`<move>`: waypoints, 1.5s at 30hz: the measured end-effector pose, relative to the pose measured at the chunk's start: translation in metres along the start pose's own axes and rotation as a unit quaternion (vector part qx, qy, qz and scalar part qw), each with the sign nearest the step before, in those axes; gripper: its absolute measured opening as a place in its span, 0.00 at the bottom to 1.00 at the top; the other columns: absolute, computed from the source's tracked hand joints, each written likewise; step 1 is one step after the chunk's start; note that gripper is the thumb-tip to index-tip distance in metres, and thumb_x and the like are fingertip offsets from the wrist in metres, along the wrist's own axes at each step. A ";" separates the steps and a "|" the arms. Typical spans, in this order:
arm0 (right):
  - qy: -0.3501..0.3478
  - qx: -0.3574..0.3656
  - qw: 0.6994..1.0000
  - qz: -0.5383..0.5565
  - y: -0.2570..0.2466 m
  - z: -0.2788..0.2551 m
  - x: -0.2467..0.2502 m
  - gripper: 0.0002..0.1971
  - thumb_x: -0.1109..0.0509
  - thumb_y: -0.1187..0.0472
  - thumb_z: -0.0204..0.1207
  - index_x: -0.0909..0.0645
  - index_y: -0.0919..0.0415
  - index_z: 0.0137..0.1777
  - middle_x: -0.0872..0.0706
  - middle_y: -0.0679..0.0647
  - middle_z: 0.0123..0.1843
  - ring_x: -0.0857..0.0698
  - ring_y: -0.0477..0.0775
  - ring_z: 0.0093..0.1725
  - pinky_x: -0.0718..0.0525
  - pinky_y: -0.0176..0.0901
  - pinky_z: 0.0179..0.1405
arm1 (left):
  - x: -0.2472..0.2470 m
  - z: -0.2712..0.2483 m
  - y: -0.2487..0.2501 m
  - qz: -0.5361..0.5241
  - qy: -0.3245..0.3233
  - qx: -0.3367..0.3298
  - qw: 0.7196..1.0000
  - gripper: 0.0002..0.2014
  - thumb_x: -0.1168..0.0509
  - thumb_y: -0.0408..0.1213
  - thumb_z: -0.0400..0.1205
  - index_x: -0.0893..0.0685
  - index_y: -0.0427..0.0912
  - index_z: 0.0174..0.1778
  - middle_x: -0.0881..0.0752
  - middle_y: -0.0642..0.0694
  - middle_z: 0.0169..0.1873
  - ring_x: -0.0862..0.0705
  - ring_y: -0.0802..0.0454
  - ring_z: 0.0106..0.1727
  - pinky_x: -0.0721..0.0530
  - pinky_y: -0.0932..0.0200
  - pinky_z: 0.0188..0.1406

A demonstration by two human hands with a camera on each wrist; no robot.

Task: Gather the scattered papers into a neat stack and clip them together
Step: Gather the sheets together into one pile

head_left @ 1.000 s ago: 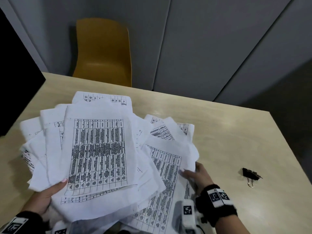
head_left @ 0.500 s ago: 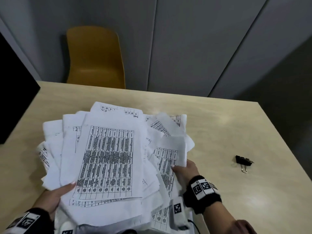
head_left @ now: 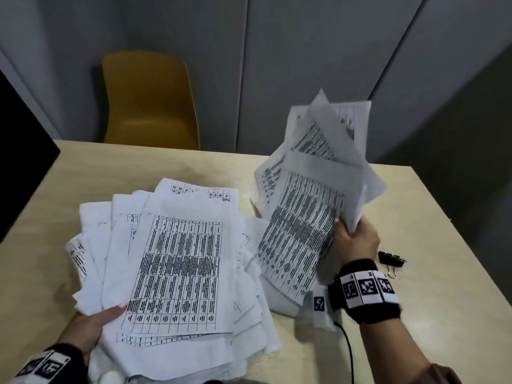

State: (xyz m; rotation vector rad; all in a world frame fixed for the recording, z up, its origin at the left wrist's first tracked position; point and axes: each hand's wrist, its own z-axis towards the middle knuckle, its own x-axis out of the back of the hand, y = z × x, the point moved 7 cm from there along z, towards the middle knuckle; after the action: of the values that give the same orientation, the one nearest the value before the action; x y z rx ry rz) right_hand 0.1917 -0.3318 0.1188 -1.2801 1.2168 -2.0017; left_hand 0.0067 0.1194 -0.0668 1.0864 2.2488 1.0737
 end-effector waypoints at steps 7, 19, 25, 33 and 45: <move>0.061 0.064 0.989 0.117 -0.043 0.002 0.011 0.18 0.30 0.69 0.72 0.30 0.56 0.24 0.23 0.43 0.17 0.25 0.37 0.20 0.33 0.24 0.20 | -0.004 -0.004 0.002 0.002 0.012 -0.013 1.000 0.11 0.35 0.22 0.76 0.18 0.32 0.53 0.09 0.43 0.28 0.11 0.45 0.28 0.12 0.43 0.39; -0.199 -0.133 0.957 0.164 -0.004 -0.044 -0.079 0.14 0.29 0.69 0.73 0.24 0.70 0.58 0.17 0.56 0.39 0.18 0.49 0.35 0.16 0.34 0.26 | -0.017 -0.015 0.012 0.062 0.020 -0.011 0.998 0.08 0.32 0.23 0.74 0.16 0.33 0.48 0.09 0.43 0.31 0.12 0.50 0.29 0.18 0.56 0.41; -0.310 -0.166 0.935 -0.041 0.050 -0.070 -0.110 0.13 0.29 0.60 0.73 0.21 0.64 0.56 0.12 0.61 0.43 0.15 0.58 0.35 0.13 0.50 0.37 | -0.049 -0.017 0.014 0.099 0.006 0.012 0.995 0.08 0.31 0.21 0.74 0.17 0.23 0.48 0.11 0.34 0.35 0.12 0.41 0.39 0.19 0.51 0.45; -0.310 -0.165 0.925 -0.142 0.076 -0.063 -0.098 0.14 0.27 0.58 0.67 0.18 0.62 0.52 0.15 0.62 0.51 0.16 0.58 0.46 0.18 0.41 0.41 | -0.074 -0.020 0.009 0.068 -0.050 0.041 0.996 0.14 0.33 0.22 0.74 0.18 0.26 0.57 0.12 0.27 0.50 0.14 0.32 0.53 0.20 0.37 0.60; -0.205 -0.265 0.942 -0.015 0.090 -0.066 -0.075 0.18 0.37 0.57 0.79 0.19 0.70 0.60 0.14 0.65 0.54 0.16 0.63 0.53 0.21 0.46 0.56 | -0.101 -0.026 0.019 0.093 -0.039 0.014 0.995 0.16 0.33 0.20 0.75 0.20 0.24 0.59 0.13 0.27 0.50 0.15 0.31 0.53 0.22 0.32 0.62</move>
State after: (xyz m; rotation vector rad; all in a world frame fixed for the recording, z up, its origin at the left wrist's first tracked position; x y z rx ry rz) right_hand 0.1612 -0.2922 -0.0058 -1.8603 1.5748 -1.3509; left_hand 0.0603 0.0352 -0.0317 1.3469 2.1411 1.0561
